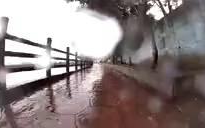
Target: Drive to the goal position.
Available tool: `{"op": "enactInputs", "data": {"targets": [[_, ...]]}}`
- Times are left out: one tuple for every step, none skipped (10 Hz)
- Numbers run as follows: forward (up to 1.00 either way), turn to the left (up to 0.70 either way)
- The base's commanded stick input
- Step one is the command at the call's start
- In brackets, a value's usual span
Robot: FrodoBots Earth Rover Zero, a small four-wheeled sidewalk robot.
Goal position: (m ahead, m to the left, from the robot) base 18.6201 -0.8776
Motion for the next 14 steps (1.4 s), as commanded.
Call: {"op": "enactInputs", "data": {"targets": [[1.00,0.00],[1.00,0.00],[1.00,0.00],[1.00,0.00],[1.00,0.00],[1.00,0.00],[1.00,0.00],[1.00,0.00],[1.00,0.00],[1.00,0.00],[1.00,0.00],[1.00,0.00],[1.00,0.00],[1.00,0.00]]}}
